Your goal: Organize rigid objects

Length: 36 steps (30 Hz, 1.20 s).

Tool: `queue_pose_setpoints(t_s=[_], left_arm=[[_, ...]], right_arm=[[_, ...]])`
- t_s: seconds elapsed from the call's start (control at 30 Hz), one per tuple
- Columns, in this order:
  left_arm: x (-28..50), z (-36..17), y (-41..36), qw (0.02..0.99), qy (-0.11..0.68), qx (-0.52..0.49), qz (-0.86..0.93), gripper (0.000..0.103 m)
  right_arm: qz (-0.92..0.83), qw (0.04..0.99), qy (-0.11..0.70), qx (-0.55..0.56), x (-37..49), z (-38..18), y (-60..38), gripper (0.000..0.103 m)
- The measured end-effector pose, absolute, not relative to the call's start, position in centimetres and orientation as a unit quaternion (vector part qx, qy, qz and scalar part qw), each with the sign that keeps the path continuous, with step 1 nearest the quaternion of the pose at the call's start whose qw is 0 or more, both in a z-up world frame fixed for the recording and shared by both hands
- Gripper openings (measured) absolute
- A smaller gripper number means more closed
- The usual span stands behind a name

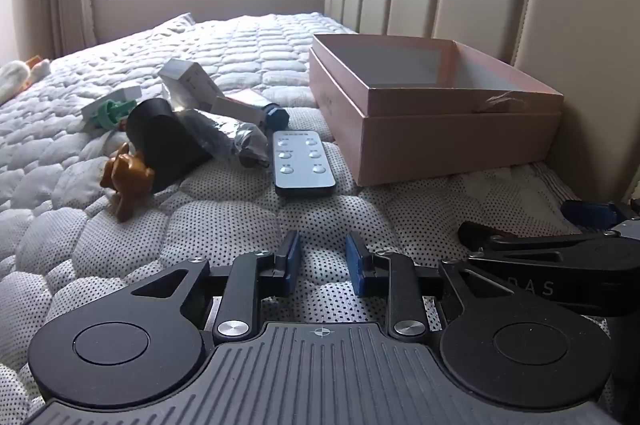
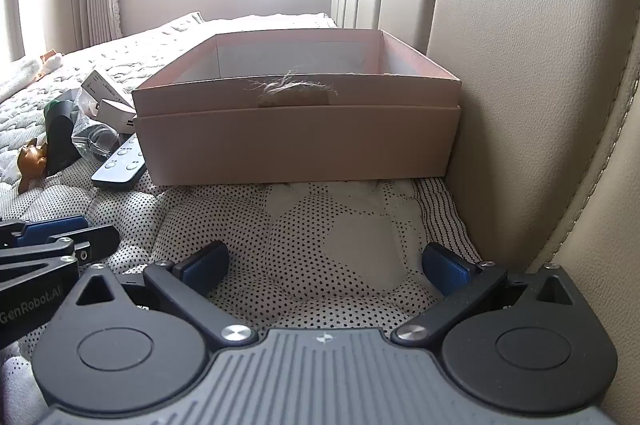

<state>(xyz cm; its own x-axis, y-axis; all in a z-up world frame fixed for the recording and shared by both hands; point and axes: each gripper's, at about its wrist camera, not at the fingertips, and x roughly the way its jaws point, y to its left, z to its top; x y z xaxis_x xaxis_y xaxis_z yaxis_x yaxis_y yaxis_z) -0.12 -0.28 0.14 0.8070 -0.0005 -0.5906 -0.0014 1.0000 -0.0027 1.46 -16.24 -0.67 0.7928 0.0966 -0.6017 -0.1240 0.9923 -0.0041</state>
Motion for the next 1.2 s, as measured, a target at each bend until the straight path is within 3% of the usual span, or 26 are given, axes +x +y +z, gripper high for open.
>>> queue_pose_setpoints(t_s=[1.2], left_arm=[[-0.33,0.11,-0.3,0.951,0.308,0.002,0.0,0.029]], right_arm=[[0.057,0.946,0.318,-0.023,1.49,-0.71,-16.04,0.103]])
